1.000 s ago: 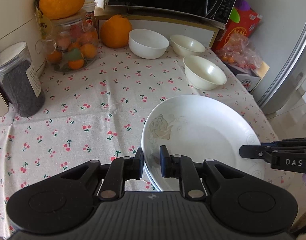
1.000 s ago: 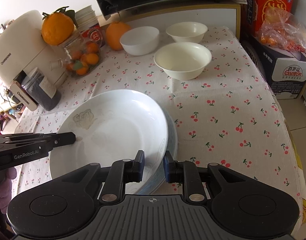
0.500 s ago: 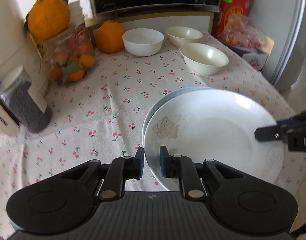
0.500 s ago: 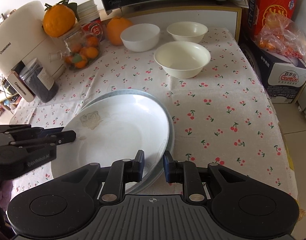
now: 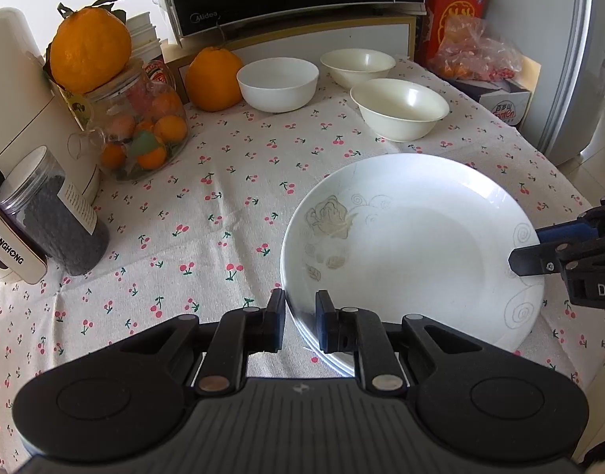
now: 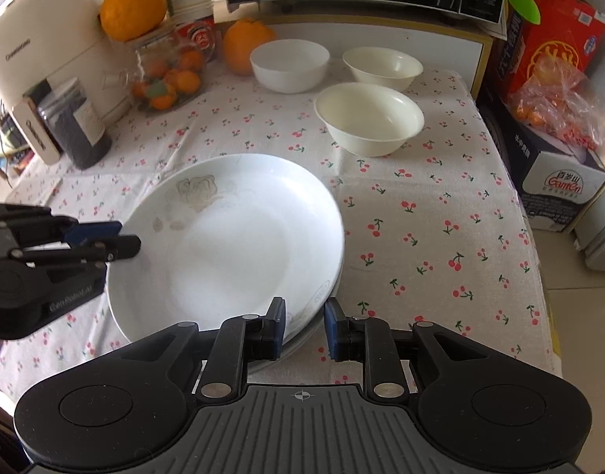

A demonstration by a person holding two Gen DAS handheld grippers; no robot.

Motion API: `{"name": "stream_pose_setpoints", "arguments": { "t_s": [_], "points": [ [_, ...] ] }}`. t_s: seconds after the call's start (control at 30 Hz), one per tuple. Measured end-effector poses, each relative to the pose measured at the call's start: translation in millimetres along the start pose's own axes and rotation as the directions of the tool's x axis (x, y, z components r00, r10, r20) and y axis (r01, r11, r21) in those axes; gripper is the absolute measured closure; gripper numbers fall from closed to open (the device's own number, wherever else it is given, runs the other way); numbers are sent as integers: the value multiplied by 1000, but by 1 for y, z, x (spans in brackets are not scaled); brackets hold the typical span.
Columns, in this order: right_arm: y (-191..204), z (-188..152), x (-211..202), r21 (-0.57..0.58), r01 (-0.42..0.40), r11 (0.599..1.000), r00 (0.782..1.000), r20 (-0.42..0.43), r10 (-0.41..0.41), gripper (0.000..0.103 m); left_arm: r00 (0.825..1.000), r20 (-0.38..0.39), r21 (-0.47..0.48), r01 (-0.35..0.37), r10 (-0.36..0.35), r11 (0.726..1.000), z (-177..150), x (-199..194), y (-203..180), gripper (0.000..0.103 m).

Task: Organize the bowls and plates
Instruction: 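Lower the white rose plate onto the blue-patterned plate stack, then open the left gripper to release the white rose plate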

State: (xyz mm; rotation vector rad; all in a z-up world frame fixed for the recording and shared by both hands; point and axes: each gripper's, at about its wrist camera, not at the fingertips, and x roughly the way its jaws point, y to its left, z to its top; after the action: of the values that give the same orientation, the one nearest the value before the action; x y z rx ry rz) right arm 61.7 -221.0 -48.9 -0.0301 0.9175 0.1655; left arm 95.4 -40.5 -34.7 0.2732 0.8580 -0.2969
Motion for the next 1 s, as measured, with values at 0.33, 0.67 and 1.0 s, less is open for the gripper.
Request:
{"name": "stream_pose_setpoints", "arguments": {
  "t_s": [0.33,0.67,1.0],
  "points": [
    [1,0,3,-24,-4,1000,1000,-22,4,77,1000,-6,-19,13,-13,1000,0,0,2,87],
    [2,2,1,-27,-23,999,1000,-14,23,38,998,-23,-66,59,-61,996,1,2,5,73],
    [-3,7,-2,8,-37,999,999,-11,37,24,997,-13,-117,80,-82,990,8,1,9,31]
  ]
}}
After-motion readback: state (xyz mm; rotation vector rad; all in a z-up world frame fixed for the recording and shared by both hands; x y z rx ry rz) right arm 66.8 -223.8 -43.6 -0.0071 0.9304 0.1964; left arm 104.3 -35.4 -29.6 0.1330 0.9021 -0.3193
